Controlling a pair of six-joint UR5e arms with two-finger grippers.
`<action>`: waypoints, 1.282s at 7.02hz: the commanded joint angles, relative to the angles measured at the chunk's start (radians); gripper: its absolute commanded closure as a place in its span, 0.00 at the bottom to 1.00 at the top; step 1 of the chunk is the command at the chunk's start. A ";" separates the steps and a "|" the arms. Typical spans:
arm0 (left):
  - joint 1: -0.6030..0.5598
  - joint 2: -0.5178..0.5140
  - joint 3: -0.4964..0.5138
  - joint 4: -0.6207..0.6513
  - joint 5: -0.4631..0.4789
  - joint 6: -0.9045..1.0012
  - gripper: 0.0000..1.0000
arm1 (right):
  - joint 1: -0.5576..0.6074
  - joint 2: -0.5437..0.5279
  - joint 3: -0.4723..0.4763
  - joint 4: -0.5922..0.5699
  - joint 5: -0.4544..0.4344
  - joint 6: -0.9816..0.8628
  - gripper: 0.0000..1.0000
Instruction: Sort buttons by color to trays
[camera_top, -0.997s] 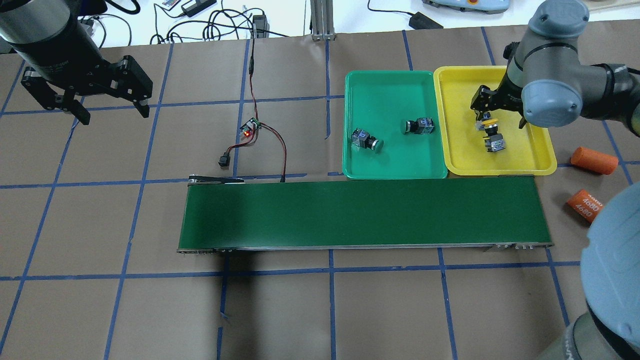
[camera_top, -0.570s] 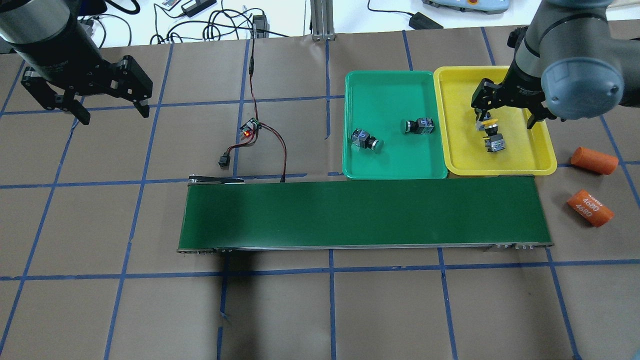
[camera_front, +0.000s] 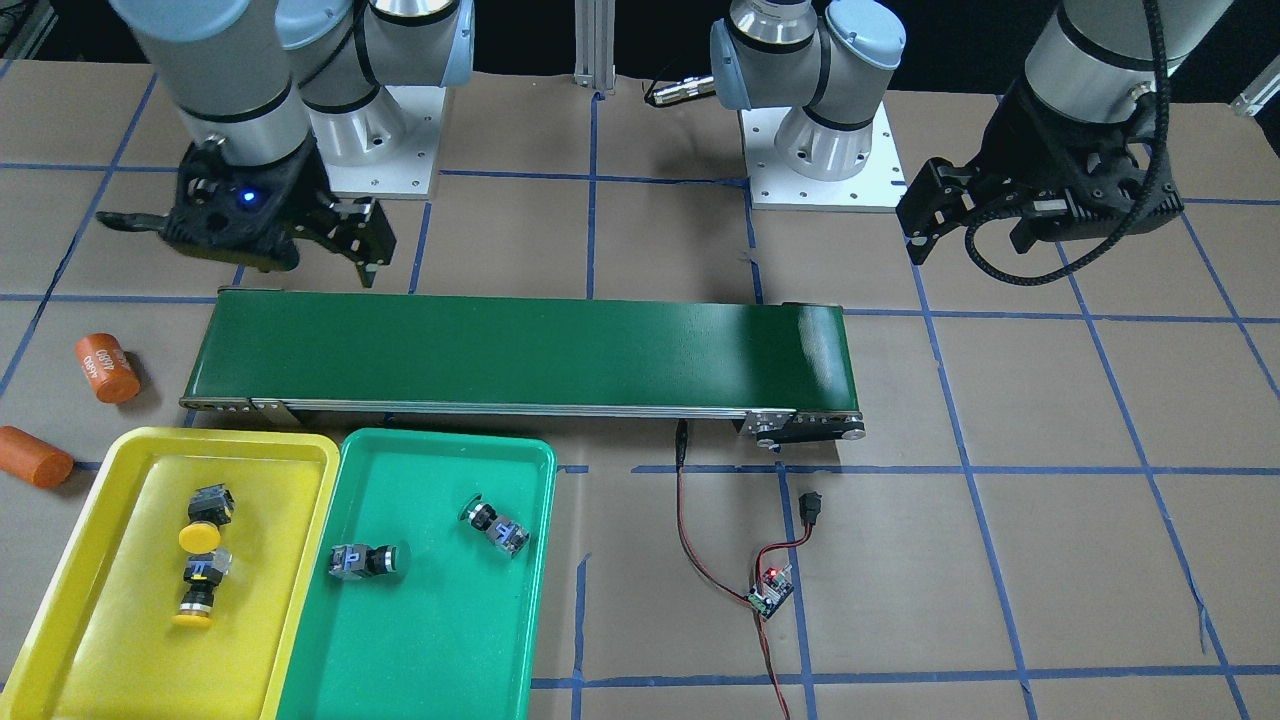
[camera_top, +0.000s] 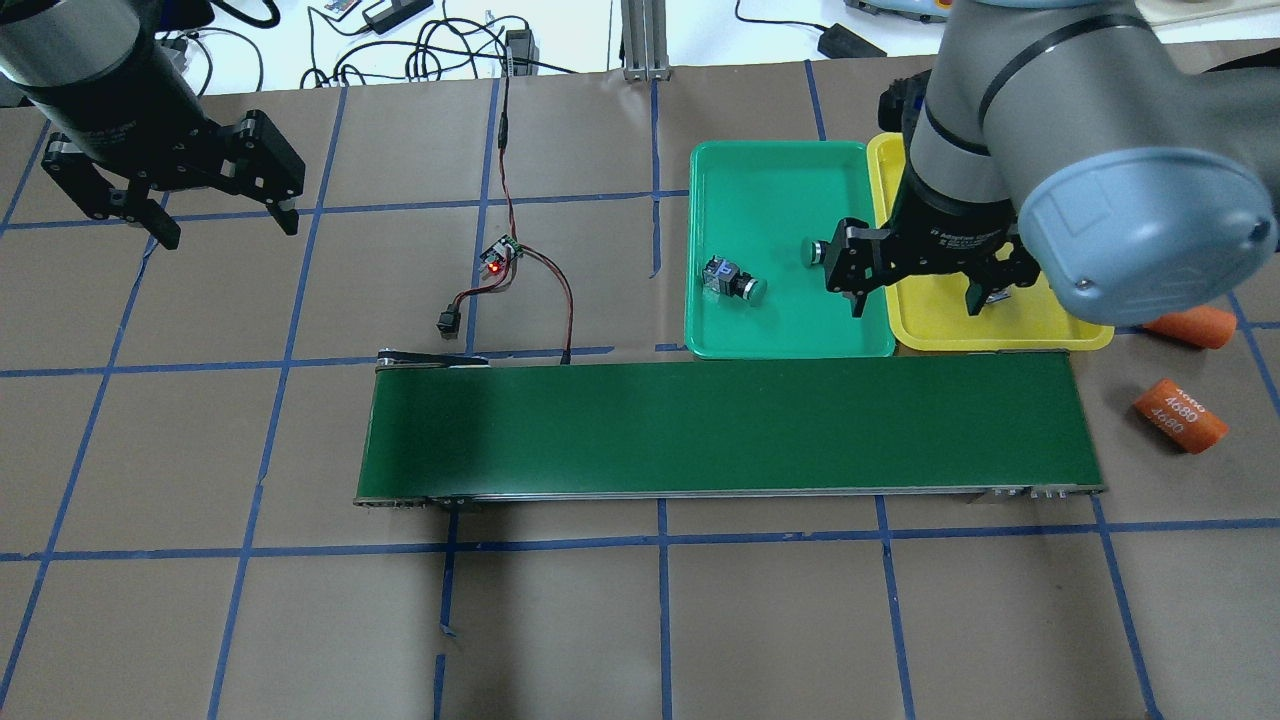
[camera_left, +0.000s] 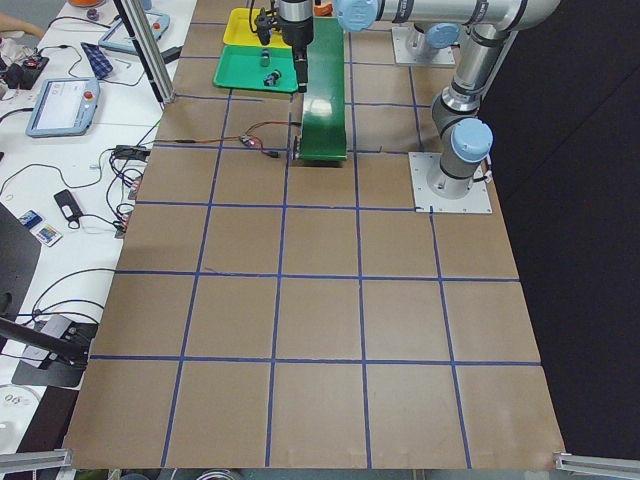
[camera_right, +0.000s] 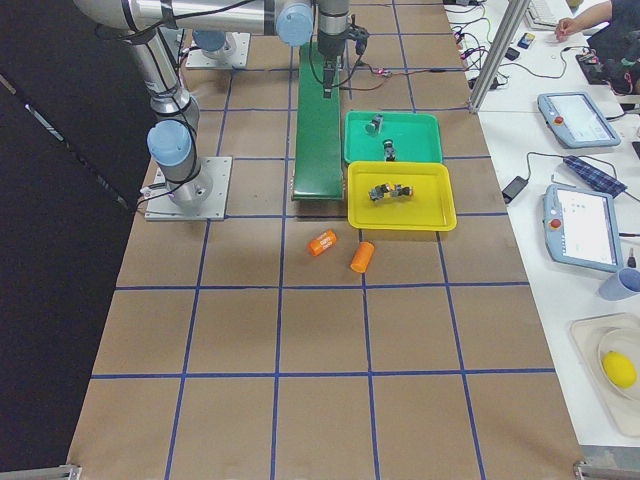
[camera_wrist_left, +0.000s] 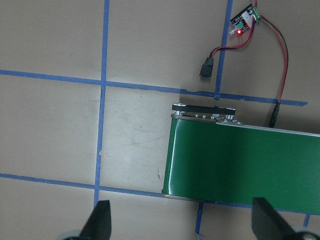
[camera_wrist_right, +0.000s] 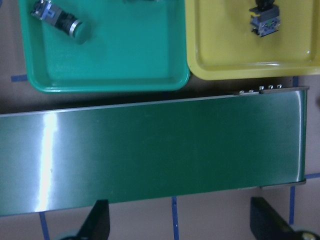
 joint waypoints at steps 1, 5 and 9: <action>0.001 0.000 0.001 0.000 0.000 0.000 0.00 | 0.016 -0.017 -0.015 0.016 0.017 0.026 0.00; 0.001 0.000 0.001 0.000 0.000 0.000 0.00 | -0.105 -0.068 -0.007 0.030 0.042 0.000 0.00; 0.001 0.000 0.001 0.002 0.000 0.000 0.00 | -0.102 -0.094 -0.003 0.057 0.043 0.000 0.00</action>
